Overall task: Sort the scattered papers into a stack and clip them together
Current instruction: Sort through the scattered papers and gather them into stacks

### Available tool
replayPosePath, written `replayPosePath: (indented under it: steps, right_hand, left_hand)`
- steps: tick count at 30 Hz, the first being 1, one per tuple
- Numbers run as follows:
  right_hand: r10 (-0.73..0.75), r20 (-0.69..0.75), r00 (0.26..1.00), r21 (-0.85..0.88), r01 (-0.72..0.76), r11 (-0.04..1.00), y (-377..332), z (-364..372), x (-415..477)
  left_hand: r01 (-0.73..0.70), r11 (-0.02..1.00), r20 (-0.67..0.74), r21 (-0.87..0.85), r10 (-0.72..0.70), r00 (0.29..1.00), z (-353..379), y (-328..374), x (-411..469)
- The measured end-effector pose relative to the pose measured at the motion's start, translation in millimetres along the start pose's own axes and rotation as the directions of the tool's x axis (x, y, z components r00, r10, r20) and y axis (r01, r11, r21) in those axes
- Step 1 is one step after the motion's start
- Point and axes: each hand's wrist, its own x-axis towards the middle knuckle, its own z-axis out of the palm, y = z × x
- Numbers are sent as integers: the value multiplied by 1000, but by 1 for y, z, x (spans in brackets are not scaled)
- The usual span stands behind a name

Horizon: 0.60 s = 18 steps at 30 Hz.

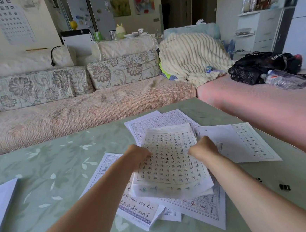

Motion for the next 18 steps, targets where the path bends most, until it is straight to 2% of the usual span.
replayPosePath:
  steps: [2,5,10,13,18]
  right_hand:
    - [4,31,1000,28,-5,1000,3,-2,1]
    - [11,69,998,70,-16,997,6,-4,1]
    - [-70,95,993,156,55,986,2,-6,-6]
    - [-136,162,977,247,93,964,-8,-2,-19]
    - [-265,200,943,401,168,900,-33,3,-52]
  left_hand:
    - [30,999,68,-13,-29,997,-1,-2,-1]
    - [-10,1000,115,-26,12,993,-1,-6,-4]
    - [-93,994,7,-60,93,996,-11,-14,-13]
    - [-114,981,6,-158,116,993,-30,-27,-23]
    - [-266,909,-90,-321,250,964,-67,-47,-50]
